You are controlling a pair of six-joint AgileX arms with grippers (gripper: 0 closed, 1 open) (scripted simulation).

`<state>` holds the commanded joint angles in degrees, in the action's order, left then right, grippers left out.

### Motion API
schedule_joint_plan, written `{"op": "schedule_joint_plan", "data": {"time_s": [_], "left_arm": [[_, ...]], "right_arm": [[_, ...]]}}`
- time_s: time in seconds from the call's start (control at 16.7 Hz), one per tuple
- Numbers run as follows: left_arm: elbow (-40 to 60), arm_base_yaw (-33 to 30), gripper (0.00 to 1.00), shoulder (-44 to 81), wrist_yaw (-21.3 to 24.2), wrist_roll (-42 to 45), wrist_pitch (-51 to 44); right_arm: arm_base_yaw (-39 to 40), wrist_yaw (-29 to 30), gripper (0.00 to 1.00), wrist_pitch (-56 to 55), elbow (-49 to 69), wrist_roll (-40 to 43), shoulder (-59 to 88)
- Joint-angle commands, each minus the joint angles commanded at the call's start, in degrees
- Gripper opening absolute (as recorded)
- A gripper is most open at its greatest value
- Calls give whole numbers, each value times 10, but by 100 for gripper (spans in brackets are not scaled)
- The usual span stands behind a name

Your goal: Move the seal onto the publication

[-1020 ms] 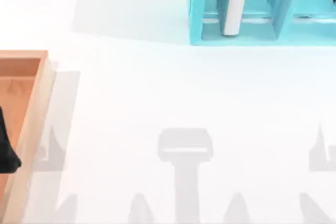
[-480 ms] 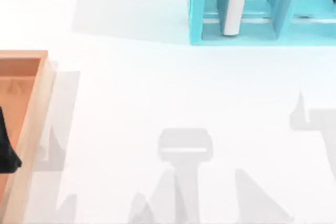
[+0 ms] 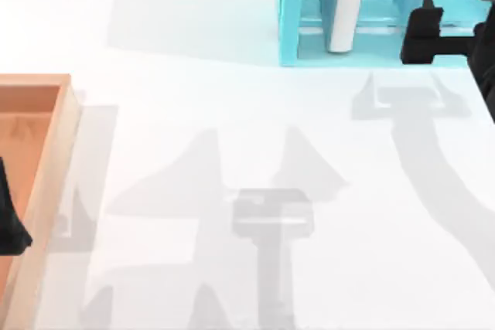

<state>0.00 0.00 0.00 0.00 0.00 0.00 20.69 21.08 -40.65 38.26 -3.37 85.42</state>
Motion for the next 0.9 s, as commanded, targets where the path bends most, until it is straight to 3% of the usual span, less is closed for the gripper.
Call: {"op": "schedule_joint_plan", "data": {"time_s": [0.48,0.9], "left_arm": [[0,0,100,0,0,0,0],[0,0,100,0,0,0,0]], "right_arm": [[78,99,100,-179,168,-11,359],[92,122,100,-217,205,-13,426]]}}
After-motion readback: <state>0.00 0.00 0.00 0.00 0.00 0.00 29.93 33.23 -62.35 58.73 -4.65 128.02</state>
